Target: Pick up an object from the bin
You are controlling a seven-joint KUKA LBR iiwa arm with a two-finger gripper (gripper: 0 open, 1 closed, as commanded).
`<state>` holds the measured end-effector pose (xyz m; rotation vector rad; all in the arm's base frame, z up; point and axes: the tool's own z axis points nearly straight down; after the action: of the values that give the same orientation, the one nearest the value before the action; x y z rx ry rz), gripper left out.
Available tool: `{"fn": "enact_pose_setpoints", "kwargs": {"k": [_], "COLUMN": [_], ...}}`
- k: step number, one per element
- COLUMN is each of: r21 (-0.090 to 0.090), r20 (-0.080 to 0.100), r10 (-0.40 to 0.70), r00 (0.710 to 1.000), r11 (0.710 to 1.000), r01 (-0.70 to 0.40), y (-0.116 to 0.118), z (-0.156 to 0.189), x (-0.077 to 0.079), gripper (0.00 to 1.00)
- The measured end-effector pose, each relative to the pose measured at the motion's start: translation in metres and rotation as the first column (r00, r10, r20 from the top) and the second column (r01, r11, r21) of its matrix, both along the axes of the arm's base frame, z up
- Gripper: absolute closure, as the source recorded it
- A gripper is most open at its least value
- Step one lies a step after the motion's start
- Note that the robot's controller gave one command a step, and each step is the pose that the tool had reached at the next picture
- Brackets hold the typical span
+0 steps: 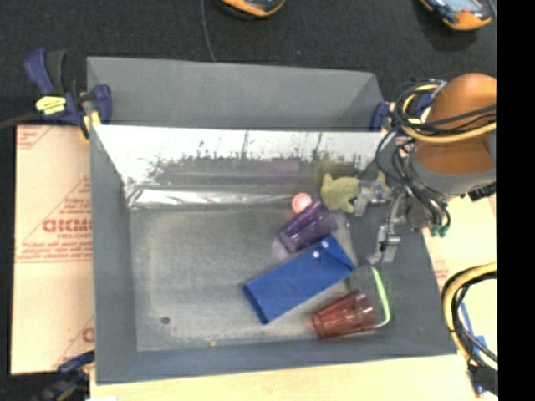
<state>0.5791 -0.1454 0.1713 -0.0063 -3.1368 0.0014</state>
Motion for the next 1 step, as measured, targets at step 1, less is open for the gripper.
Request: {"fn": "enact_pose_setpoints", "kwargs": {"k": [1], "r21": [-0.002], "r20": [0.008], "r10": [0.004], "r00": [1.000], "r11": [1.000], "r01": [-0.004], "y": [0.0006], "z": [0.0046], "x": [0.0019], "gripper": [0.00]}}
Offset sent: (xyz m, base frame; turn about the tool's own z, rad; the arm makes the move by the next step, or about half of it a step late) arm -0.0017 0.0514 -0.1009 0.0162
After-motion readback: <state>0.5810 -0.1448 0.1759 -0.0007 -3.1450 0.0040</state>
